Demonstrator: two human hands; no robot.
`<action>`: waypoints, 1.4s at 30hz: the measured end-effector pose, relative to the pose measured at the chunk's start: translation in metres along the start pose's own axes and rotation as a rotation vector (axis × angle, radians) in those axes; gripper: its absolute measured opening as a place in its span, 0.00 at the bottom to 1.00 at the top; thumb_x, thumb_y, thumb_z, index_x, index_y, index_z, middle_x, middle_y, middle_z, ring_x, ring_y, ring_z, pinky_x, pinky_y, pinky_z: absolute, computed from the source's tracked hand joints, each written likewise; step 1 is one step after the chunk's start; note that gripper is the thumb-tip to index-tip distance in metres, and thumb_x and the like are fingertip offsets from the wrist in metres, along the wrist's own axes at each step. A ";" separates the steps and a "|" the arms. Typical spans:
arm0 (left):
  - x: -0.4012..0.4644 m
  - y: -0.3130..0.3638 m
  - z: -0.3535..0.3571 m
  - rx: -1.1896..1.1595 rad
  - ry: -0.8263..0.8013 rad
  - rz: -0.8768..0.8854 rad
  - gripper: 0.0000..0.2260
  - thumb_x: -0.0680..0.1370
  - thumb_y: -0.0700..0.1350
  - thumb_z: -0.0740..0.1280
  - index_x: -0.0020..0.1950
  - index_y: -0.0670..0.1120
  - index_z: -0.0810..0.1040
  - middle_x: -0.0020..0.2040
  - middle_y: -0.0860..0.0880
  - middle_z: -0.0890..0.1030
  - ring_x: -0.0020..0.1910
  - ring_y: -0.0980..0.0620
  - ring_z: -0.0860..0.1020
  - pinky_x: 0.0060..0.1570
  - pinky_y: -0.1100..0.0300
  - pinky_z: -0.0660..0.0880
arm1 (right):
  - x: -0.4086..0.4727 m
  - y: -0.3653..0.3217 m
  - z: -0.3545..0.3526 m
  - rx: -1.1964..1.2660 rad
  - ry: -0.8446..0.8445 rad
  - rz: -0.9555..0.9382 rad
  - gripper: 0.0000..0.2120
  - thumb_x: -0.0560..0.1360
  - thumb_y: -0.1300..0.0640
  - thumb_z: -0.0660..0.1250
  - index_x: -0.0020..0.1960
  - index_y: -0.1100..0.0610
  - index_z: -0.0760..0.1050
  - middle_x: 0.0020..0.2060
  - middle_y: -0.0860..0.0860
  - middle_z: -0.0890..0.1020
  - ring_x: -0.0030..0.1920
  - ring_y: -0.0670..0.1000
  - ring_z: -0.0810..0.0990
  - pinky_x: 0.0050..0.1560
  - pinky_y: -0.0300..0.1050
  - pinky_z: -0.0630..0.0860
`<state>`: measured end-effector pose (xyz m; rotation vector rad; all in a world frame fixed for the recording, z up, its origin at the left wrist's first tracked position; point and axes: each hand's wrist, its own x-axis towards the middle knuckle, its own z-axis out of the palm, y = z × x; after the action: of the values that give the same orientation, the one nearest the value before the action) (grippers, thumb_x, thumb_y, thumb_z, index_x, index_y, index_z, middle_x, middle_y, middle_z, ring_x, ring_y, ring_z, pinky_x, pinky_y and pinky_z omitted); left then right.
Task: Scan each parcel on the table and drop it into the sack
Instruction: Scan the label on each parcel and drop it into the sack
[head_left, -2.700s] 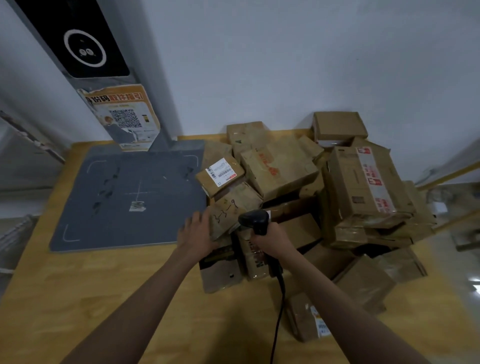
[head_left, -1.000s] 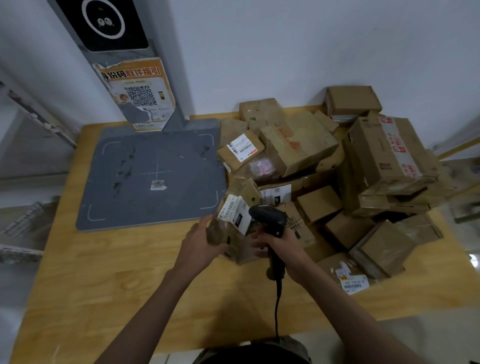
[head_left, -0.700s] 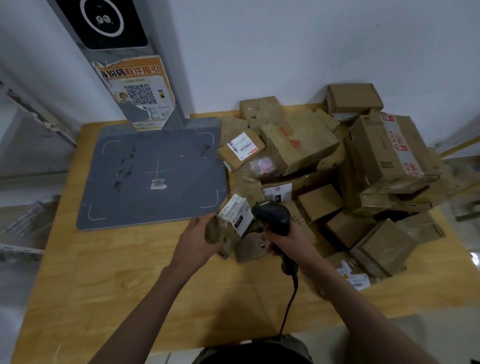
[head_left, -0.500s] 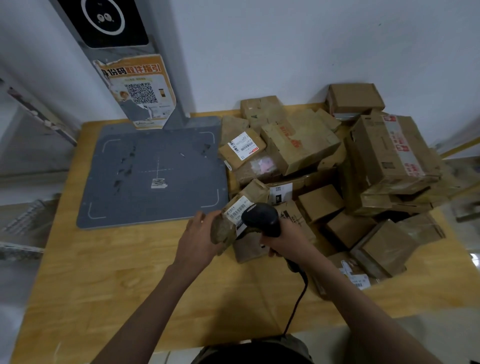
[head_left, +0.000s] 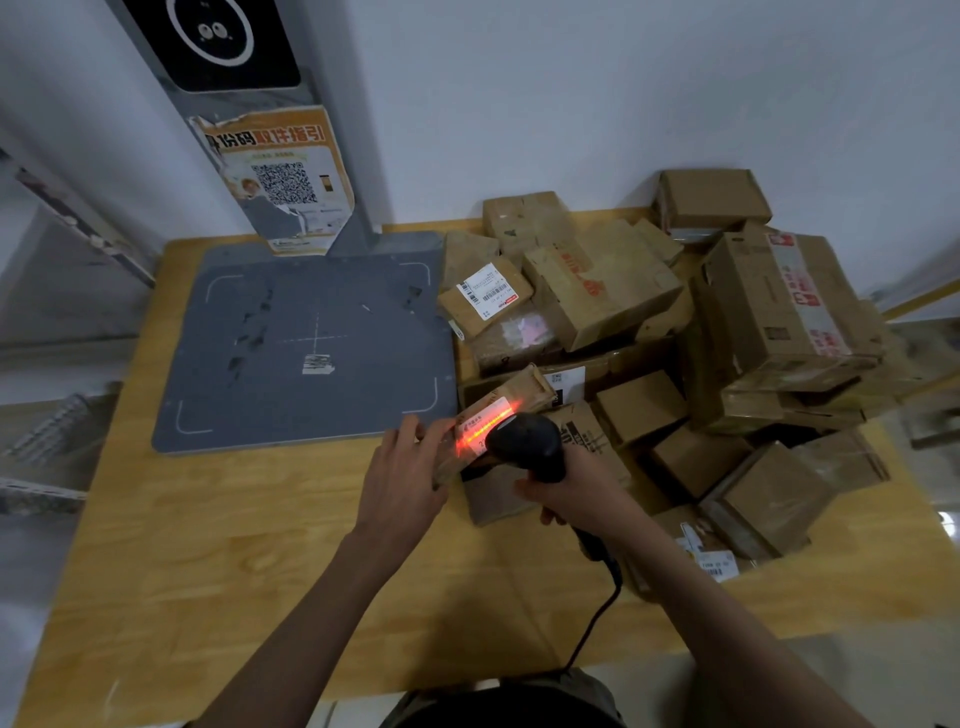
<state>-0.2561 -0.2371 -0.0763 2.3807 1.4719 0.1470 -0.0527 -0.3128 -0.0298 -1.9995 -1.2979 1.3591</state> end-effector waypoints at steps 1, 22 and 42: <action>0.000 0.000 0.000 0.003 0.001 0.004 0.34 0.70 0.45 0.77 0.72 0.53 0.67 0.64 0.48 0.70 0.62 0.48 0.71 0.56 0.55 0.75 | 0.000 0.001 0.000 0.010 -0.004 0.002 0.08 0.77 0.57 0.71 0.54 0.48 0.75 0.34 0.46 0.80 0.28 0.38 0.79 0.30 0.31 0.73; -0.015 0.000 0.001 -0.218 -0.050 -0.177 0.35 0.68 0.42 0.78 0.72 0.54 0.69 0.64 0.53 0.73 0.59 0.50 0.75 0.54 0.57 0.74 | 0.000 0.028 -0.029 0.247 0.110 0.080 0.05 0.77 0.61 0.68 0.51 0.62 0.79 0.42 0.59 0.85 0.40 0.57 0.85 0.45 0.52 0.83; -0.059 0.024 -0.038 -0.149 -0.090 0.015 0.32 0.63 0.43 0.81 0.64 0.53 0.73 0.58 0.56 0.72 0.53 0.56 0.71 0.45 0.62 0.68 | -0.048 0.048 -0.015 0.332 0.331 -0.032 0.06 0.76 0.58 0.71 0.51 0.59 0.79 0.35 0.48 0.79 0.37 0.46 0.77 0.38 0.41 0.72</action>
<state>-0.2733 -0.2903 -0.0271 2.2506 1.3534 0.1462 -0.0221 -0.3750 -0.0336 -1.8641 -0.8882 1.0865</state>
